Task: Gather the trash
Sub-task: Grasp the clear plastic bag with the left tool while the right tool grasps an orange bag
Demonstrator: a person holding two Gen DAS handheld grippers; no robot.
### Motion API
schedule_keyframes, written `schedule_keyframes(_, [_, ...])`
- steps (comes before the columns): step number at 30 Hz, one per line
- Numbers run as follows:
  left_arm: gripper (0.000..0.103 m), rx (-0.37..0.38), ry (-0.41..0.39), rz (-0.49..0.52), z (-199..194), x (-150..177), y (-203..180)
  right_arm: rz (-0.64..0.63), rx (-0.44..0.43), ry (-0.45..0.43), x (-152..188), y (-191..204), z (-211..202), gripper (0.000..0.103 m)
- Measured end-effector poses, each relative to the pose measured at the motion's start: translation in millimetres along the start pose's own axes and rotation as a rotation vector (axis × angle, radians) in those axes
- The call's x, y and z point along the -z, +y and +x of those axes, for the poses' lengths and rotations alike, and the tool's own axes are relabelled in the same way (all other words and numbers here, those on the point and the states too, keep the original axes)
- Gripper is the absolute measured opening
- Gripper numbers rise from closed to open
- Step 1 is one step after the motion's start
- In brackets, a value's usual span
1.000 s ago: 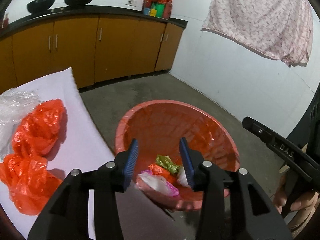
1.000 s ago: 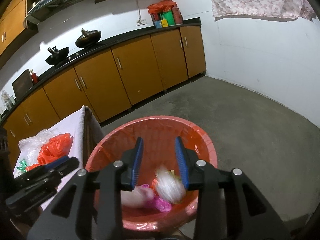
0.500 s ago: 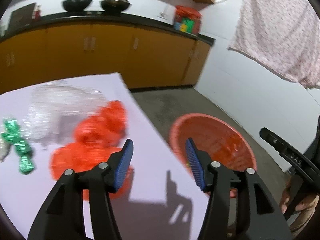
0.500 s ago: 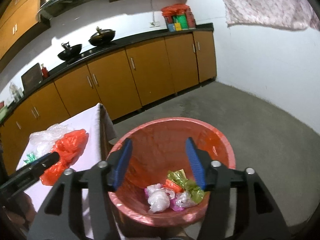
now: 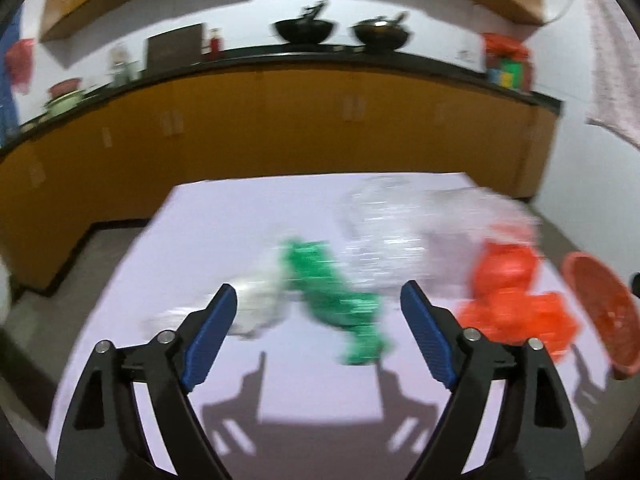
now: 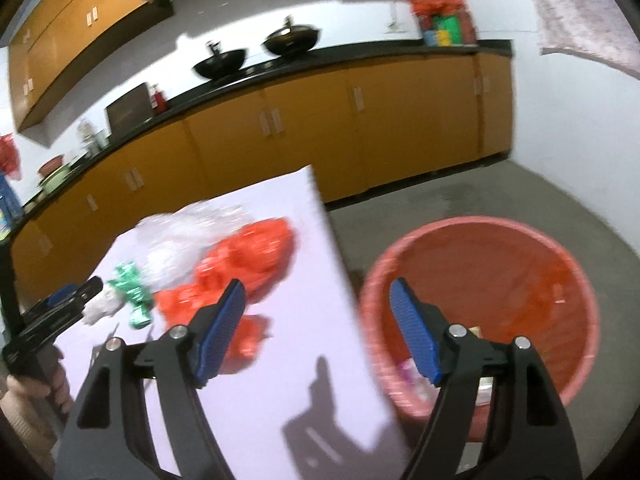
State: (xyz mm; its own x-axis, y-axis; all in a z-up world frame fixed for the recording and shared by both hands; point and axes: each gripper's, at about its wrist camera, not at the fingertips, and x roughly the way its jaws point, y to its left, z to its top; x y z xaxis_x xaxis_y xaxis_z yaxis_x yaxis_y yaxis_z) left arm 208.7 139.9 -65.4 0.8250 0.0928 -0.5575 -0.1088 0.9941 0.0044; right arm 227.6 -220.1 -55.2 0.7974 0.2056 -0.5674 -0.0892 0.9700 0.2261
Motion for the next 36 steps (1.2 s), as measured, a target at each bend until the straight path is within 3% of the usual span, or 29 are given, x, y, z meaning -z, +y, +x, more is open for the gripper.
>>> schedule_keyframes(6, [0.092,-0.071,0.054,-0.043,21,4,44,-0.060,-0.068,0.059,3,47,28,0.066])
schedule_keyframes(15, [0.092,-0.055,0.136,-0.073,43,12,69,-0.106,-0.061,0.137,16,72,56,0.065])
schedule_keyframes(19, [0.092,-0.035,0.182,-0.092,51,17,76,-0.106,-0.061,0.170,20,71,65,0.053])
schedule_keyframes(26, [0.073,0.013,0.227,-0.126,59,21,84,-0.115,-0.067,0.205,25,72,74,0.029])
schedule_keyframes(33, [0.070,0.023,0.242,-0.121,65,20,84,-0.118,-0.060,0.206,28,73,75,0.032])
schedule_keyframes(36, [0.056,0.039,0.249,-0.119,67,20,83,-0.121,-0.061,0.220,30,73,78,0.028])
